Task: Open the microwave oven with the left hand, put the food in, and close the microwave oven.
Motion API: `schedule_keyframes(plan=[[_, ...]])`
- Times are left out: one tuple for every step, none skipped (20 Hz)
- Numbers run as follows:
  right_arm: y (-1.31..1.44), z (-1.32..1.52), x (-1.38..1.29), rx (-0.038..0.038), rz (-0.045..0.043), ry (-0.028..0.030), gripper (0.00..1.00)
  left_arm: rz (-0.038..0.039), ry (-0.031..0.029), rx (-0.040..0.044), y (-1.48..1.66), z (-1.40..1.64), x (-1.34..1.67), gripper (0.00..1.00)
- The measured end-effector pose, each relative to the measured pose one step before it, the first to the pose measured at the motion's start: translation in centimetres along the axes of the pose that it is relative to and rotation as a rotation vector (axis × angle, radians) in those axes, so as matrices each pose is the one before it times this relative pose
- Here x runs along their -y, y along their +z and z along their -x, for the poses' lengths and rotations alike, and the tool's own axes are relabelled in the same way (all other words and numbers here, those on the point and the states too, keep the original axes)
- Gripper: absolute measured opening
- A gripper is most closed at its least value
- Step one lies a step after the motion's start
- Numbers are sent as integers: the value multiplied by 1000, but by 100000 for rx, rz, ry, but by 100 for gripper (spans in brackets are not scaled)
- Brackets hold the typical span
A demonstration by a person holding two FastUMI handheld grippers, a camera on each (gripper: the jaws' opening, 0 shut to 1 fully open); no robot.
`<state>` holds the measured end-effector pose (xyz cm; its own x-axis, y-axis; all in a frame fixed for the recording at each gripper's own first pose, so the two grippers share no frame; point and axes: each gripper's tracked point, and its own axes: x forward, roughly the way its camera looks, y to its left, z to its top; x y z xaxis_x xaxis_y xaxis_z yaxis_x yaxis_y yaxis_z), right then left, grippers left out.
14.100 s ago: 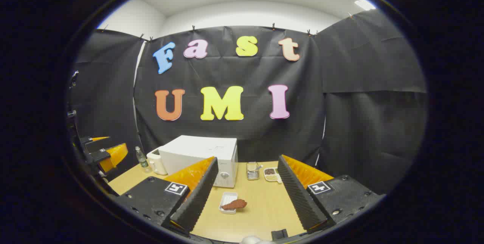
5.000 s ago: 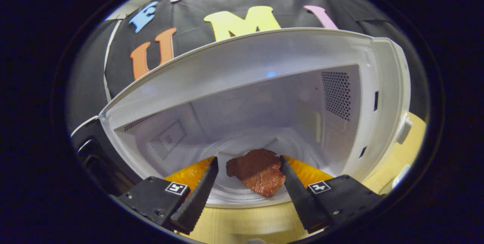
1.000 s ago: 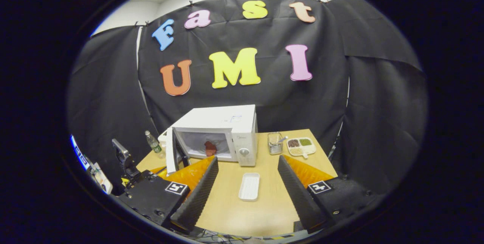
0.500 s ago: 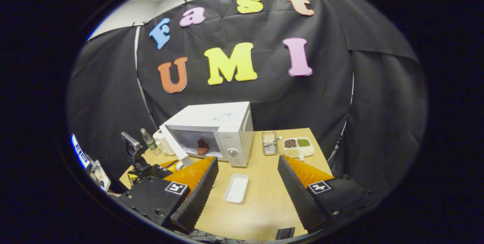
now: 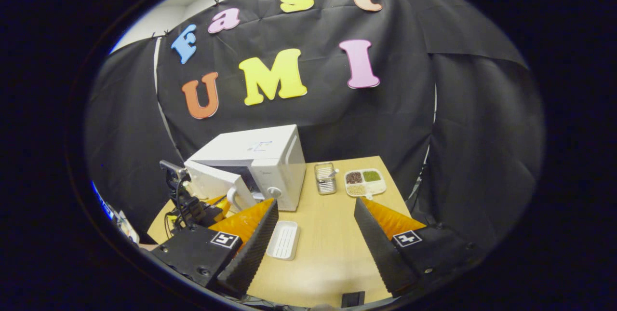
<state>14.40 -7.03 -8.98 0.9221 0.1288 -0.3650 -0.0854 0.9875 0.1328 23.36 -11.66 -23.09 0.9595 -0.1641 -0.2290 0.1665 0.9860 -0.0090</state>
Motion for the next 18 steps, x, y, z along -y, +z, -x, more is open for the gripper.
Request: schedule_keyframes(plan=[[132,-265,160,-214,28,-44,100,422,56,-132,67,-681,124,0],[-67,-241,232,-46,-269,-258,91,-28,-12,235,187,-762,95,0],[233,-297,158,-101,-533,-41,100,-44,69,-310,86,-785,62,0],[3,-246,166,-385,-197,-54,91,97,183,-43,80,-635,79,0],[99,-316,242,-107,157,-373,91,552,5,-74,170,-536,41,10],[122,-305,88,33,159,-277,100,647,-72,22,218,-578,152,0],[52,-207,52,-313,11,-71,100,505,741,22,178,-13,-71,0],[136,-234,-85,-71,-59,296,100,-3,300,-95,-76,-93,66,0],[51,-264,-42,-385,147,179,100,-779,-98,-30,-162,19,48,0],[-73,-212,-179,-295,293,492,100,-229,-7,498,118,7,0,0],[62,-248,-42,-152,-59,186,100,369,192,-163,-63,4,32,0],[-9,-165,-75,-298,-314,156,100,76,139,-123,-31,34,31,0],[99,-180,-110,87,-580,304,100,7,188,-119,54,-38,-34,0],[-54,-57,-260,-254,-100,564,100,13,134,52,62,-29,-16,0],[-6,-84,-135,-19,240,292,100,-123,322,143,22,-111,24,0],[-52,-49,84,90,21,-15,100,-560,560,687,224,-496,7,0],[12,-74,-115,179,178,417,100,1075,771,-4149,-494,-385,74,0],[-388,-112,12,-702,264,-233,100,2294,1171,1159,138,64,138,0]])
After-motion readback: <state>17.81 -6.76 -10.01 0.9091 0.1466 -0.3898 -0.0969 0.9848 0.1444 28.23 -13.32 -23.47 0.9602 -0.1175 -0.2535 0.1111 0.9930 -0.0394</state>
